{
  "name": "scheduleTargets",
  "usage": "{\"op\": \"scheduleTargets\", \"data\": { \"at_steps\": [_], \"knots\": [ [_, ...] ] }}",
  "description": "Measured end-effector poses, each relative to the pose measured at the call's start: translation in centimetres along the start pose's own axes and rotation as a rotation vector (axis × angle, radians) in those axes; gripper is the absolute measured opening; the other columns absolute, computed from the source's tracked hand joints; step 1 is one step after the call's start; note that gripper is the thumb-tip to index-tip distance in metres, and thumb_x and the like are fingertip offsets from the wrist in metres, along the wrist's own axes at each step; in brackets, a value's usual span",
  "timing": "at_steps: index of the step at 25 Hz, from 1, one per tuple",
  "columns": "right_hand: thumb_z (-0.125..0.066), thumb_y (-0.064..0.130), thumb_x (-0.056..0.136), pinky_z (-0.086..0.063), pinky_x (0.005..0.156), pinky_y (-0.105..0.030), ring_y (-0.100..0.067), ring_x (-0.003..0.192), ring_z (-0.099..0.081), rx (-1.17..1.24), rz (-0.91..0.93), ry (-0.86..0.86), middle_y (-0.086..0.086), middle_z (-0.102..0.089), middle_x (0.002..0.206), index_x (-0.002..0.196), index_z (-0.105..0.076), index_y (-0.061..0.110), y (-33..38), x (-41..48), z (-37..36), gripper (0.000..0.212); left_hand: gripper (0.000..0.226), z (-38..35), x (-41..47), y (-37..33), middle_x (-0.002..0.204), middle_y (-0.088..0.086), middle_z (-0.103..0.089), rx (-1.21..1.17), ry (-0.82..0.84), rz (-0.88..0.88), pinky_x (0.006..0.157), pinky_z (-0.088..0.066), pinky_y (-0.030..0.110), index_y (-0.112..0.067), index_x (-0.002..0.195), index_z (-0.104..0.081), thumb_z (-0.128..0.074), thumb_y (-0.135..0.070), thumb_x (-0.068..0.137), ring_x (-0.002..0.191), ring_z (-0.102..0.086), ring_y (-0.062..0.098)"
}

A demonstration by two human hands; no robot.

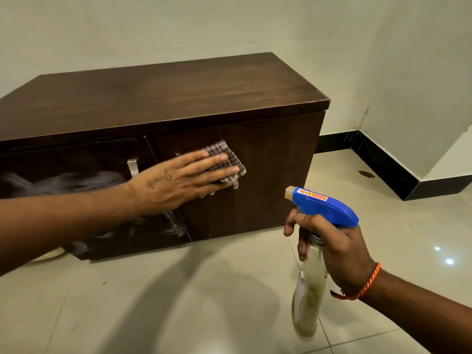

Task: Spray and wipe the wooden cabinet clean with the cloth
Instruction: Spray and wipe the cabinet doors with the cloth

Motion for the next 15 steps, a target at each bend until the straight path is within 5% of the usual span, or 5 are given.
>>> {"op": "scheduleTargets", "data": {
  "at_steps": [3,9,12,15],
  "knots": [
    [-0.055,0.041,0.077,-0.053,0.043,-0.033,-0.025,0.045,-0.056,-0.003,-0.007,-0.006,-0.015,-0.067,0.074,0.079,-0.069,0.014,-1.0,0.1,0.2,0.03,0.09,-2.8,-0.4,-5.6,0.164,0.01,0.034,0.047,0.158,-0.129,0.122,0.016,0.053,-0.011,0.153,0.033,-0.038,-0.026,0.101,0.15,0.033,0.035],
    [-0.055,0.039,0.078,-0.052,0.043,-0.033,-0.026,0.044,-0.056,0.002,-0.019,-0.02,-0.014,-0.067,0.073,0.079,-0.069,0.015,-2.5,1.0,0.1,0.028,0.086,-8.7,-0.2,-15.6,0.157,0.015,0.045,0.158,0.385,-0.292,0.114,0.028,0.059,-0.006,0.151,0.035,-0.036,-0.024,0.105,0.144,0.042,0.038],
    [-0.055,0.037,0.08,-0.052,0.043,-0.036,-0.028,0.044,-0.056,-0.006,0.0,-0.017,-0.015,-0.067,0.073,0.078,-0.067,0.012,-2.8,1.2,-0.1,0.028,0.088,-9.5,0.0,-17.7,0.159,0.011,0.043,0.153,0.388,-0.281,0.118,0.018,0.054,-0.009,0.153,0.034,-0.039,-0.024,0.106,0.149,0.034,0.03],
    [-0.055,0.037,0.08,-0.051,0.043,-0.035,-0.033,0.043,-0.054,-0.01,-0.004,-0.03,-0.015,-0.067,0.072,0.078,-0.067,0.012,-2.8,0.7,0.0,0.028,0.088,-8.6,0.5,-16.7,0.155,0.009,0.049,0.052,0.363,-0.244,0.112,0.034,0.054,-0.011,0.148,0.041,-0.036,-0.025,0.107,0.141,0.047,0.032]
  ]
}}
Point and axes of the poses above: each hand's wrist, its own x-axis towards the middle knuckle, its own z-axis out of the back of the hand, y = z × x, the point moved 1 cm from there along x, towards the middle knuckle
